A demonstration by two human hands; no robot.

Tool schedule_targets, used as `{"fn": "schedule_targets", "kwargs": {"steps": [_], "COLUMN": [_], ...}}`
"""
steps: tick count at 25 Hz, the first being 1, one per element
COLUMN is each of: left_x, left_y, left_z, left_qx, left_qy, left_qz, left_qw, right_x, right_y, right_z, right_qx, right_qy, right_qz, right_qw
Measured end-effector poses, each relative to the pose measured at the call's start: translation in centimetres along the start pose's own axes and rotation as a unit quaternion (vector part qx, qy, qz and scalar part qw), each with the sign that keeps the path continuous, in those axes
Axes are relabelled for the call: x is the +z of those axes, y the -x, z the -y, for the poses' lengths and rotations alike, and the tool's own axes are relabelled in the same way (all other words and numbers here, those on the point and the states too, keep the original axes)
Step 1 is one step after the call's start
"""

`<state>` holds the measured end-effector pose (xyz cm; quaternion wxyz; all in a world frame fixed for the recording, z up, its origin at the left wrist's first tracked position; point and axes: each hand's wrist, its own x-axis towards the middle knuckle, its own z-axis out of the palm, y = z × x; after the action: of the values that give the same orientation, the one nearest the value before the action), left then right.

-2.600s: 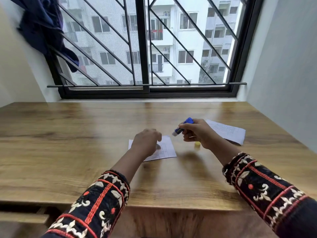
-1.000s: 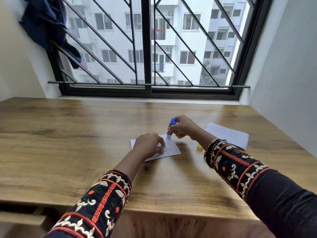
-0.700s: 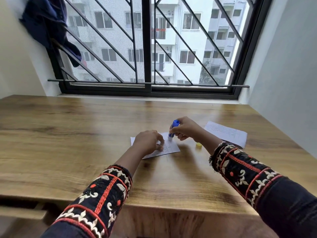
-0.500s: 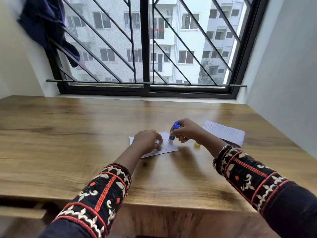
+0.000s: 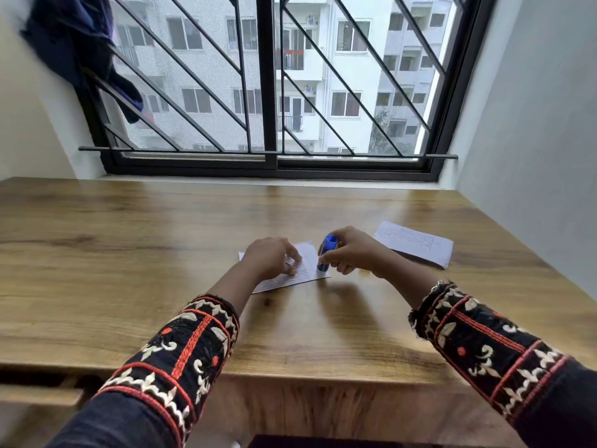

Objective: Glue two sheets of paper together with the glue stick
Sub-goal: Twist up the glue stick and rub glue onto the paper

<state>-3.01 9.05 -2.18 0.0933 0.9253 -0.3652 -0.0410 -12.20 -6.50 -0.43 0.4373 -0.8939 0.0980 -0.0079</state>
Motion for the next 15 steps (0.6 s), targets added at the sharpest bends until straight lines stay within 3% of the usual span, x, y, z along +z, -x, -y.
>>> {"fn": "schedule_targets", "kwargs": {"steps": [8,15], "left_x": [0.5,0.9], "left_y": [0.8,1.4], "left_z": [-0.6,-1.1], "left_qx": [-0.035,-0.063], "left_qy": [-0.129,-0.13], "left_qz": [-0.05,-0.072], "left_qw": [0.99,0.987], "right_x": [-0.9,0.1], "right_y": [-1.0,-2.3], "right_z": [-0.8,-0.6], "right_qx": [0.001,-0.001], "right_qy": [-0.142,-0.165], "right_qz": [-0.044,-0.056], "right_qw": [0.989,0.985]}}
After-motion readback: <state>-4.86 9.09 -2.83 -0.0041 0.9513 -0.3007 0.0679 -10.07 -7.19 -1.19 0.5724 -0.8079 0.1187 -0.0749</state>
